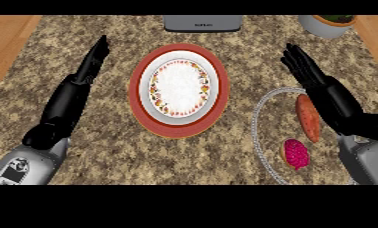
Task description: Pick the sweet potato from the placemat and place it in the plate
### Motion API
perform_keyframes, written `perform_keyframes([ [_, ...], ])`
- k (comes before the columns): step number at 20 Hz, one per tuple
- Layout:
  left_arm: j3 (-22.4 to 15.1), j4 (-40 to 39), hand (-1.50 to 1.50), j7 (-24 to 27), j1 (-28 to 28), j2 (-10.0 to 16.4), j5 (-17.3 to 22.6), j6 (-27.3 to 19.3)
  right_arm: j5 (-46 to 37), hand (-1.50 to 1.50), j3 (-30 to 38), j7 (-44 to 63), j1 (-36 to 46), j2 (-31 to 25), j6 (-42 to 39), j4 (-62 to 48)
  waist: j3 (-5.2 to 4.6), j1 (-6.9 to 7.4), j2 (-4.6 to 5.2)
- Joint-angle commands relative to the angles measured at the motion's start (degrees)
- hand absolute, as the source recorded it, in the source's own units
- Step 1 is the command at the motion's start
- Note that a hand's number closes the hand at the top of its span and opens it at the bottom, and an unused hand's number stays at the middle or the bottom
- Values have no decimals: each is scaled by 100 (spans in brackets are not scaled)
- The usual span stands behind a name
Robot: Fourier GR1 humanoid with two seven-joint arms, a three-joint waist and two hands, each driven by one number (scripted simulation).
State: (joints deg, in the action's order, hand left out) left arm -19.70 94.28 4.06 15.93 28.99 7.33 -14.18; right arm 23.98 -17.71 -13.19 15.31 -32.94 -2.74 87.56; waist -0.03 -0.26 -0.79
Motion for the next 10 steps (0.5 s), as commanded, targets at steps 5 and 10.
perform_keyframes([
  [5,200,-967,0,-1013,-1222,-504,901,-182,980,150,1756,-185,394,-986,-615,-992,8,107,206],
  [10,-10,-1183,0,-1178,-1417,-1063,1283,-95,9,-150,2335,-410,218,-1415,611,-2528,22,107,254],
])
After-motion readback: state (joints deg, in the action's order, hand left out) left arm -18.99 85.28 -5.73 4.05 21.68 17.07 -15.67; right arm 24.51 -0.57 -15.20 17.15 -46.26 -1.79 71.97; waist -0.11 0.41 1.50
